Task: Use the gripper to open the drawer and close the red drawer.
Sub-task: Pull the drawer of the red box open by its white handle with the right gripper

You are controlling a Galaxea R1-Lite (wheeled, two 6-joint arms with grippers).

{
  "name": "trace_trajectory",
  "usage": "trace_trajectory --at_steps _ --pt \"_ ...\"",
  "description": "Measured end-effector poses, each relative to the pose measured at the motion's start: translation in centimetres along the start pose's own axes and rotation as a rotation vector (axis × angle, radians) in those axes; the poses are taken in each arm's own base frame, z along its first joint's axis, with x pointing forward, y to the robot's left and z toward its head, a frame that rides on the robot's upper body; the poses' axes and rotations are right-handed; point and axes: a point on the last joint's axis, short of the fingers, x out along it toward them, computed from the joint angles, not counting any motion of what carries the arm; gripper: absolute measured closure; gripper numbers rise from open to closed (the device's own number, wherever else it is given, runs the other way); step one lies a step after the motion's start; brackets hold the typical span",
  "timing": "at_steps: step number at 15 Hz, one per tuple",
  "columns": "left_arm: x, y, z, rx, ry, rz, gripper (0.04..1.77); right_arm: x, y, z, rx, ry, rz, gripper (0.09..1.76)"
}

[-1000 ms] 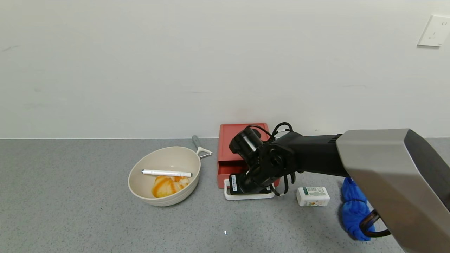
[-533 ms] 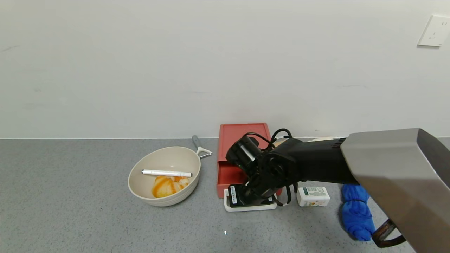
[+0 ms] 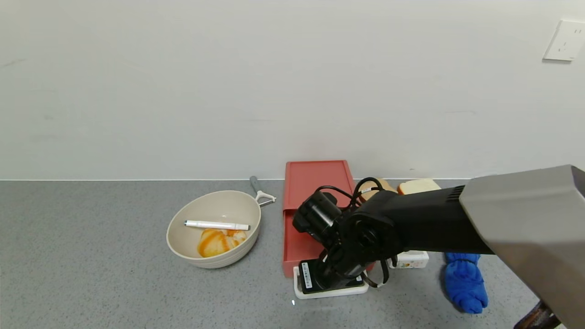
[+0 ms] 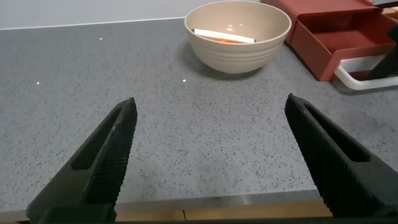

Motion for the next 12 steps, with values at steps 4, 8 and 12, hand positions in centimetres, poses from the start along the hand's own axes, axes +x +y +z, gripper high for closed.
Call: trace_trajectory --at_steps 4,8,12 --pt "0.0 0.0 0.0 0.0 0.0 0.0 0.09 -0.11 0.2 -0.24 -0.005 0.005 0.004 1.73" --pt "0.0 0.0 0.0 0.0 0.0 0.0 0.09 -0.29 0.19 -0.17 -0.005 0.0 0.007 1.73" --pt "0.0 0.0 0.0 0.0 0.0 -0.001 0.09 -0.61 0.23 -0.14 -0.005 -0.005 0.011 1.73"
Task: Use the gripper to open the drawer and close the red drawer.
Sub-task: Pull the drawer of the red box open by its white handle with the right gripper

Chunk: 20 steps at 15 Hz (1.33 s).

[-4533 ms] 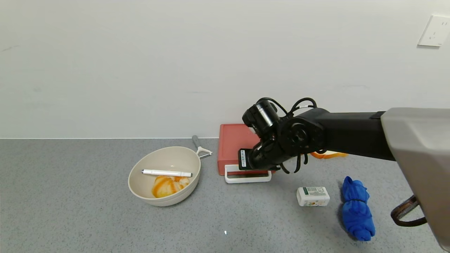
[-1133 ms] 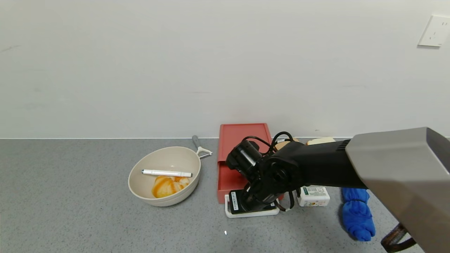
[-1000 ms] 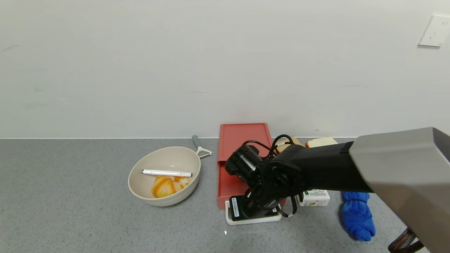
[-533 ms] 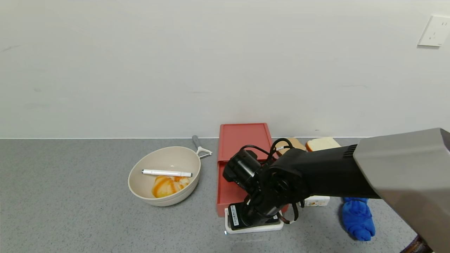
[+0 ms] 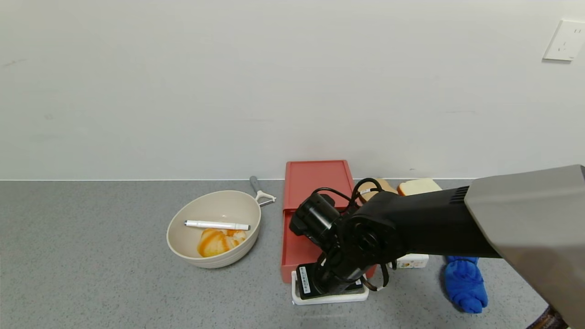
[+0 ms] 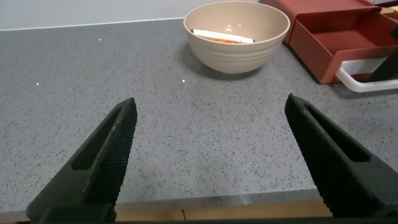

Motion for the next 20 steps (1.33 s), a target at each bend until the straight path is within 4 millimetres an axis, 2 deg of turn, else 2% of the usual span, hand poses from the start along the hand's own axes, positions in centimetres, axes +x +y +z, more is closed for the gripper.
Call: trace_trajectory --at_steps 6,9,13,15,17,20 --pt "0.0 0.0 0.0 0.0 0.0 0.0 0.09 -0.7 0.1 0.0 -0.001 -0.009 0.007 1.73" --pt "0.0 0.0 0.0 0.0 0.0 0.0 0.09 -2.6 0.2 -0.1 -0.007 -0.026 0.021 1.73" --pt "0.0 0.0 0.0 0.0 0.0 0.0 0.09 -7.7 -0.2 -1.2 -0.069 -0.083 0.053 1.73" --pt "0.0 0.0 0.0 0.0 0.0 0.0 0.09 -10.8 -1.1 -2.1 -0.124 -0.131 0.071 1.73" --pt "0.0 0.0 0.0 0.0 0.0 0.0 0.09 -13.9 -2.7 -2.7 -0.174 -0.194 0.104 1.73" --pt "0.0 0.0 0.0 0.0 0.0 0.0 0.09 -18.2 -6.7 -3.4 -0.21 -0.319 0.206 1.73"
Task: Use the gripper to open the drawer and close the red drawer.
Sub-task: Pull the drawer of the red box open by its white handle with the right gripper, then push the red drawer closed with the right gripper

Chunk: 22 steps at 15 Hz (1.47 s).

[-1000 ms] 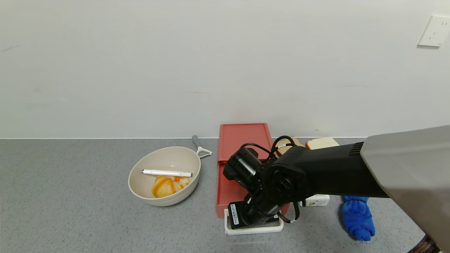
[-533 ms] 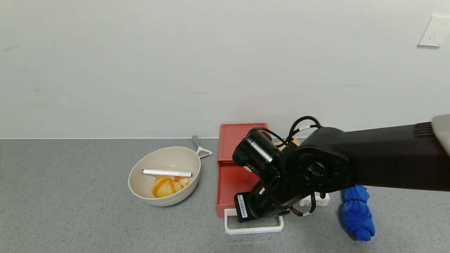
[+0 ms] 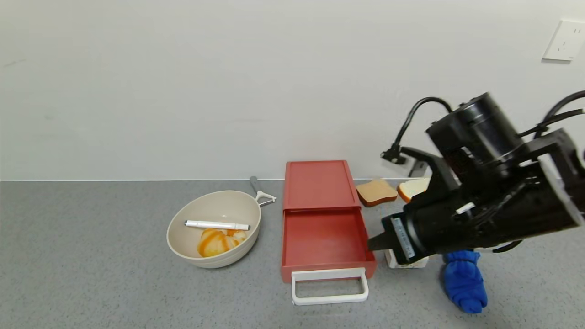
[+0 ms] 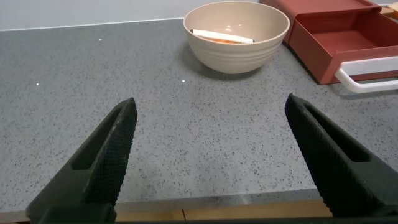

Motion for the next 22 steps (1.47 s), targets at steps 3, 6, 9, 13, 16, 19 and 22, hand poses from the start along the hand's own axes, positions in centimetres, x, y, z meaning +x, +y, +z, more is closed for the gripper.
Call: trace_trajectory --at_steps 3,6,9,13,16,19,22 --pt "0.0 0.0 0.0 0.0 0.0 0.0 0.09 -3.3 -3.0 -0.5 -0.046 -0.162 0.057 1.73" --pt "0.0 0.0 0.0 0.0 0.0 0.0 0.09 -4.9 -5.0 -1.2 -0.08 -0.322 0.049 1.73" --pt "0.0 0.0 0.0 0.0 0.0 0.0 0.09 -5.4 -5.8 -2.1 -0.08 -0.373 0.035 1.73" --pt "0.0 0.0 0.0 0.0 0.0 0.0 0.09 -5.7 -5.9 -2.5 -0.076 -0.377 0.03 1.73" --pt "0.0 0.0 0.0 0.0 0.0 0.0 0.09 -5.6 -5.9 -2.6 -0.074 -0.374 0.03 1.73" --pt "0.0 0.0 0.0 0.0 0.0 0.0 0.09 -5.6 -5.9 -2.6 -0.073 -0.373 0.029 1.73" --pt "0.0 0.0 0.0 0.0 0.0 0.0 0.09 -5.5 -6.0 -2.7 -0.071 -0.368 0.028 1.73"
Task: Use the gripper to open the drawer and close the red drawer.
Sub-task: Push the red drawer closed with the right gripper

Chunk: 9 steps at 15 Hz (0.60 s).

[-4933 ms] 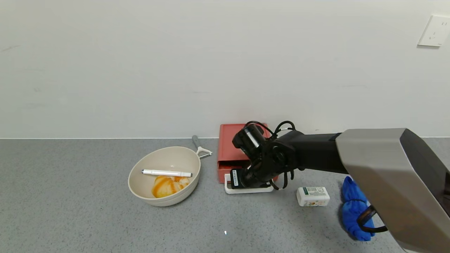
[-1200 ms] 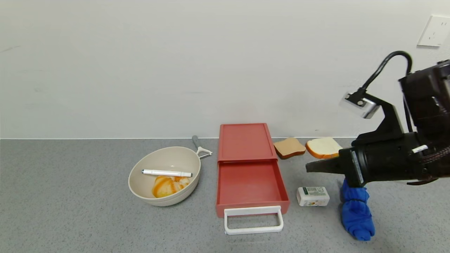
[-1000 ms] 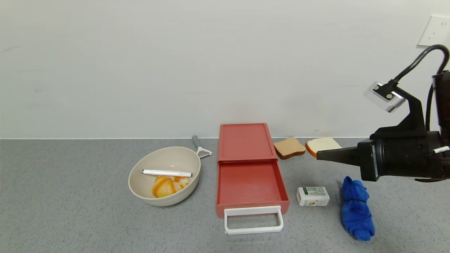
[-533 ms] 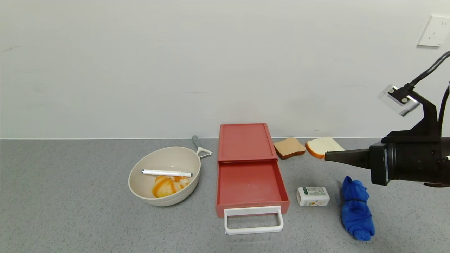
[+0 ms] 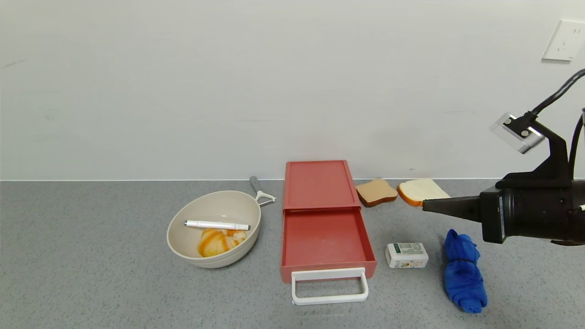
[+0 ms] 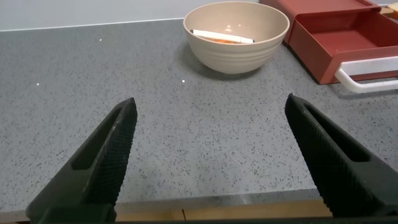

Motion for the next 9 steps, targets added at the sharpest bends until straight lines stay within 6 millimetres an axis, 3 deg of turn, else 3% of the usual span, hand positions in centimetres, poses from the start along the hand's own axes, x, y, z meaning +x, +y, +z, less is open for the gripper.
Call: trace_trajectory --at_steps 5,9 --pt "0.0 0.0 0.0 0.0 0.0 0.0 0.09 0.1 -0.1 -0.4 0.028 0.05 -0.017 1.73" --pt "0.0 0.0 0.0 0.0 0.0 0.0 0.09 1.4 0.4 -0.9 0.19 0.217 -0.085 1.73"
